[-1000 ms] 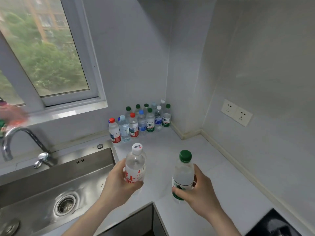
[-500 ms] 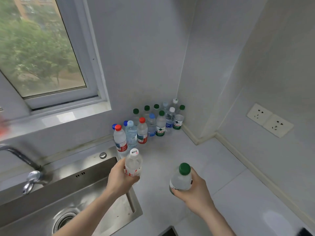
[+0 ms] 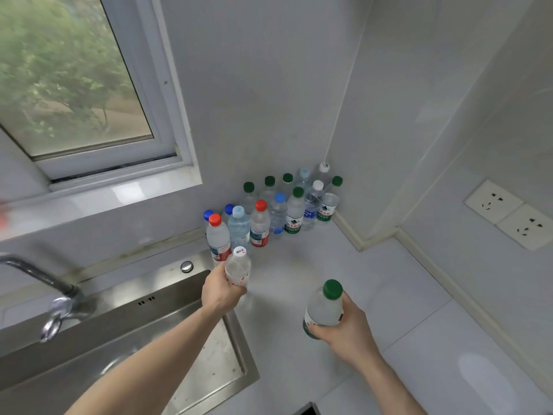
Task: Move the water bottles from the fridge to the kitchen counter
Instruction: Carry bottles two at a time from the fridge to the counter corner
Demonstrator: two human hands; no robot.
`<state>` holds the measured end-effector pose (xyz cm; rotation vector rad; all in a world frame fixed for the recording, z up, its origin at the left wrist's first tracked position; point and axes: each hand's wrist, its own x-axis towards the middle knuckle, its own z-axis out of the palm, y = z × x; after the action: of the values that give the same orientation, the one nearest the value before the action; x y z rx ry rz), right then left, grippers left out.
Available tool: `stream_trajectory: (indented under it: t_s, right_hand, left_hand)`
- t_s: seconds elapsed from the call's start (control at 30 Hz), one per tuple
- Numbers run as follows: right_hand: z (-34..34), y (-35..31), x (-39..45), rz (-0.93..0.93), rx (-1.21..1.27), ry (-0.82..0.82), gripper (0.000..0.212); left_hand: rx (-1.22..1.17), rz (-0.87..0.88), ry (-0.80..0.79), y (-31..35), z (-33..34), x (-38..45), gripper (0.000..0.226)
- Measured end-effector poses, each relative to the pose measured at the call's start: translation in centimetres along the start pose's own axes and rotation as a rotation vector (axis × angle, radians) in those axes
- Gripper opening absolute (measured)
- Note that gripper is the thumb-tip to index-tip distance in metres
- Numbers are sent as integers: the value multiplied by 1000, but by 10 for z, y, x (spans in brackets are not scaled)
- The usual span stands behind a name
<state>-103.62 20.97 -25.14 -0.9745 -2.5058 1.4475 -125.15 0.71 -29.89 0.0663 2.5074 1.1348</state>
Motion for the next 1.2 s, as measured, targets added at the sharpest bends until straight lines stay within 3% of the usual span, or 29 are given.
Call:
stream_trajectory:
  t_s: [0.3,0.63,0.93,1.2]
  right_hand:
    - [25,-10,48,-30,-15,-3,52]
    - [72,-35,102,-37,-59,-29,50]
    - [119,-65,145,-27,-157,-96,66]
    - [148,-78,166,5,-124,-112,68]
  left_hand:
    - [-107,-71,94,1,8,34,49]
    - [119,-56,48,-6,-8,49,80]
    - [66,105,103,-11,-21,43,65]
    - [-3,91,141,-10,-17,49,58]
